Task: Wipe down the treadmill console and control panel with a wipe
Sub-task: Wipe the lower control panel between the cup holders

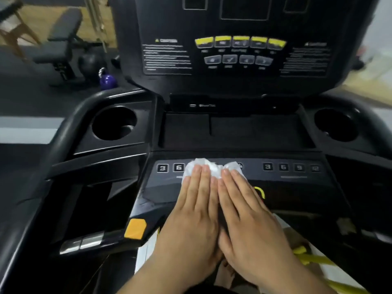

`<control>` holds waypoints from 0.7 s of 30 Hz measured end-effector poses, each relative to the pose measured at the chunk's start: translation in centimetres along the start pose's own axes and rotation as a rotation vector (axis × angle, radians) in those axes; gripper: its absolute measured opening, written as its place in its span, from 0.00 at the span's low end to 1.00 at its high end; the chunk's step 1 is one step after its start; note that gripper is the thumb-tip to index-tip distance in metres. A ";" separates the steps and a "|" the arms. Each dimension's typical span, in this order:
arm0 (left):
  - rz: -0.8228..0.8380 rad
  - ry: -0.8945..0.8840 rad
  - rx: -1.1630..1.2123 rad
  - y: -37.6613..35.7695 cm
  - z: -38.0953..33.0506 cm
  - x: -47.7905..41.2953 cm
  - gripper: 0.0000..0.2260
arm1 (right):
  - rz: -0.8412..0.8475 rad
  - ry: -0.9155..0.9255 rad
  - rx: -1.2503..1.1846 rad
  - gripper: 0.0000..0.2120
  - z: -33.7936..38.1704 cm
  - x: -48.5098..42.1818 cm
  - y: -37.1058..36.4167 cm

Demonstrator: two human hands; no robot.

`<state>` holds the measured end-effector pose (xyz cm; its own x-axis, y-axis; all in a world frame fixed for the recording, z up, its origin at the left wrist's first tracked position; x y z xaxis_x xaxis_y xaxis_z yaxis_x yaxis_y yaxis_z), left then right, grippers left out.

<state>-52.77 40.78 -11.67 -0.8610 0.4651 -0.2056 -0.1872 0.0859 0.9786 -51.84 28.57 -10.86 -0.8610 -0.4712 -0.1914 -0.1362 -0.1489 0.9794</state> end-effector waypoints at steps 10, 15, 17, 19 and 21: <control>0.052 -0.348 -0.055 -0.7 -8.8 -9.5 0.41 | -0.045 -0.406 0.037 0.34 -9.6 6.0 0.8; 0.067 -0.367 -0.004 -0.6 -9.4 -9.8 0.40 | -0.058 -0.448 0.016 0.34 -10.3 6.8 1.2; 0.055 -0.324 0.005 -0.4 -7.8 -9.1 0.40 | -0.056 -0.400 0.031 0.34 -9.6 5.5 1.2; 0.038 -0.248 0.001 -0.2 -5.7 -8.0 0.39 | -0.046 -0.322 0.033 0.34 -8.1 3.7 1.2; 0.021 -0.158 0.012 0.1 -3.4 -6.4 0.38 | -0.038 -0.249 0.015 0.34 -6.0 1.7 0.9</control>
<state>-48.87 34.84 -10.26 -0.7796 0.5995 -0.1811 -0.1631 0.0848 0.9830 -50.49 22.37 -10.71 -0.9490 -0.2366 -0.2083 -0.1766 -0.1483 0.9730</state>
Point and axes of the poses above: each hand's wrist, its own x-axis away from the middle knuckle, its own y-axis out of the back of the hand, z = x × y, the point moved 3 cm from there along -x, towards the middle knuckle, and after that the axes turned 6 degrees about -z, right-handed, at the moved point
